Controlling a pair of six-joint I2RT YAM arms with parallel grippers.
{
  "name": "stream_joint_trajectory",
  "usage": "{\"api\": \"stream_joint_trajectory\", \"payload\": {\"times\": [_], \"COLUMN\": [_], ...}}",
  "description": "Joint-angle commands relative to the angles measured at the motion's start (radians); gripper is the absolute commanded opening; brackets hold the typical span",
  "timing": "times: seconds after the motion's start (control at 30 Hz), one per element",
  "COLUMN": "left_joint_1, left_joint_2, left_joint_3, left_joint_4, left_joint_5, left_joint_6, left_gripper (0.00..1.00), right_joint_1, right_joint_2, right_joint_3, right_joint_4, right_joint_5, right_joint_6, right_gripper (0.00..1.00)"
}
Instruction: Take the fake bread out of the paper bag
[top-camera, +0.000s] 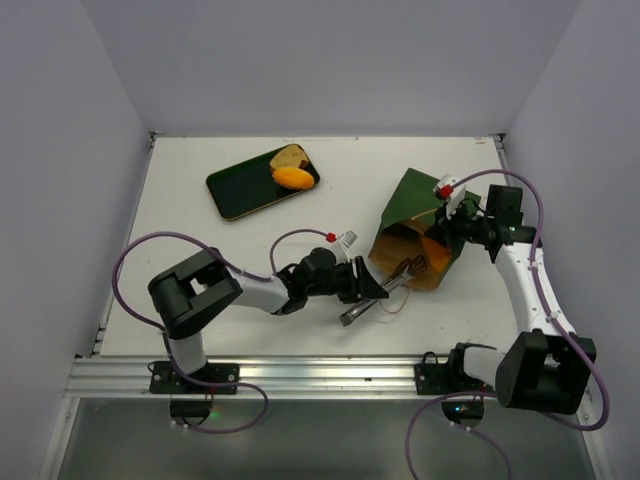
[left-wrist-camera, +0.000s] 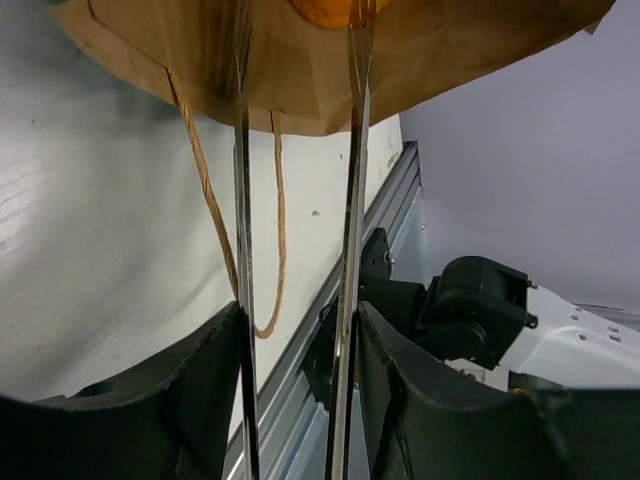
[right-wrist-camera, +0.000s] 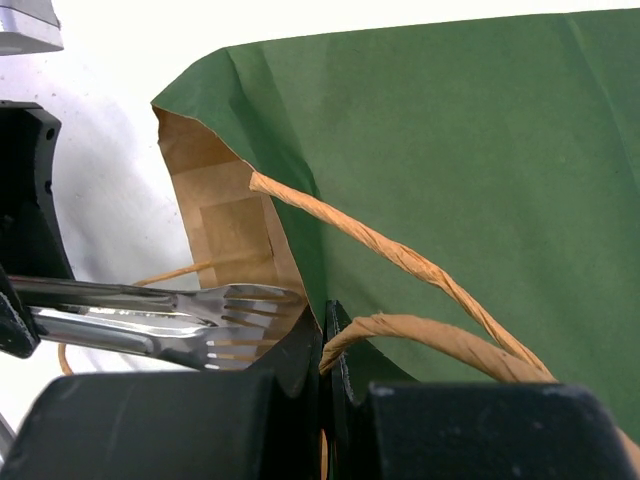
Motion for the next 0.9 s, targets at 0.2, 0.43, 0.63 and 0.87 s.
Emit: {"api": "stream_joint_trajectory", "payload": {"times": [0.2,0.43,0.63,0.87], "left_joint_1": [0.000,0.017,0.028,0.043], "left_joint_2": [0.081,0.137,0.143,0.146], "left_joint_3": [0.097,0.137,0.141,0.132], "left_joint_4": [0.144,0.178,0.197,0.229], "left_joint_5": [0.006,0.034,0.044,0.057], "left_joint_6": [-0.067,-0.113,-0.129,-0.156], "left_gripper": [0.52,0.52,0.54,0.54], "right_joint_1": [-0.002,-0.002,-0.001,-0.002], "right_joint_2": [-0.030,-0.036,-0.038,-0.041], "right_joint_3": [-0.014,-0.017,-0.018,-0.018], "right_joint_4": [0.037,0.037,0.037,0.037], "right_joint_5": [-0.056,-0.061,-0.066,-0.067], "right_joint_6": [0.008,0.008,0.005,0.006], "right_gripper": [0.00,0.00,0.00,0.00]}}
